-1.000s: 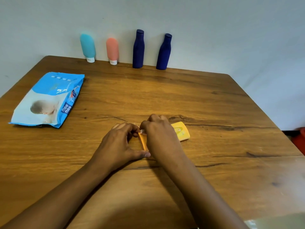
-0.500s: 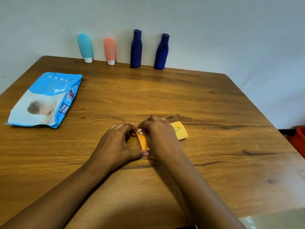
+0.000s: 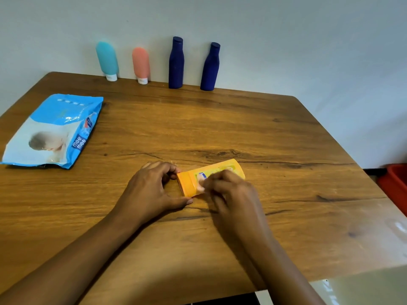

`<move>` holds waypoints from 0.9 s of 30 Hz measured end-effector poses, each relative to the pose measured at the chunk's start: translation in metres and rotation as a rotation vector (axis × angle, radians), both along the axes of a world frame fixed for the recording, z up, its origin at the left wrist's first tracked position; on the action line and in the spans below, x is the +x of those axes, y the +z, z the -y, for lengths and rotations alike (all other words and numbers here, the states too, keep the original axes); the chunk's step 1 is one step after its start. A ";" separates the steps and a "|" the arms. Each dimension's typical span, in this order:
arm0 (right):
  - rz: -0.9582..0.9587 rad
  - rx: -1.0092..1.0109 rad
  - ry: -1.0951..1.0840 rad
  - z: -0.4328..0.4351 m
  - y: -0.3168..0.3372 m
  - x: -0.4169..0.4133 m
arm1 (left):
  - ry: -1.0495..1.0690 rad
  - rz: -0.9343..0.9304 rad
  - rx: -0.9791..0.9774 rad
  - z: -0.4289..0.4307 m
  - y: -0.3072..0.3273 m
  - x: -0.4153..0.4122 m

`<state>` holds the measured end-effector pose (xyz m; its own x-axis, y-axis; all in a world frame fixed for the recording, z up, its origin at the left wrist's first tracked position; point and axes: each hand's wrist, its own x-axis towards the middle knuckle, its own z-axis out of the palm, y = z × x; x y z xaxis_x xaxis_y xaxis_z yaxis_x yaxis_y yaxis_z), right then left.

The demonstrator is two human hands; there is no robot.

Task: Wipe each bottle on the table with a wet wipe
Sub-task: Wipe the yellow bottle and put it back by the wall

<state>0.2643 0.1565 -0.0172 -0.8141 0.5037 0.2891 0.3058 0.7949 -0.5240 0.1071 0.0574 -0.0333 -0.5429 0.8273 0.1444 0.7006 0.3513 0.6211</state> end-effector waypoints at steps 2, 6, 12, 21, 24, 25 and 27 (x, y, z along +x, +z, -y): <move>-0.054 0.024 -0.077 -0.003 0.007 -0.015 | 0.004 -0.011 -0.002 0.001 0.000 0.000; 0.098 0.215 0.018 0.016 0.006 -0.048 | -0.003 -0.025 0.019 0.002 -0.001 0.000; 0.254 0.331 -0.187 -0.029 0.006 -0.016 | -0.013 -0.013 -0.014 -0.001 -0.003 -0.002; 0.236 0.264 0.005 0.021 0.008 -0.042 | -0.007 -0.024 0.008 0.001 -0.005 -0.003; 0.241 0.277 -0.045 -0.010 0.005 -0.030 | -0.014 -0.008 0.008 0.001 -0.005 -0.003; 0.238 0.279 -0.140 -0.028 0.003 -0.023 | -0.014 -0.001 0.001 0.000 -0.004 -0.004; 0.267 0.260 -0.314 -0.057 -0.001 -0.011 | -0.014 0.009 -0.015 -0.001 -0.003 -0.004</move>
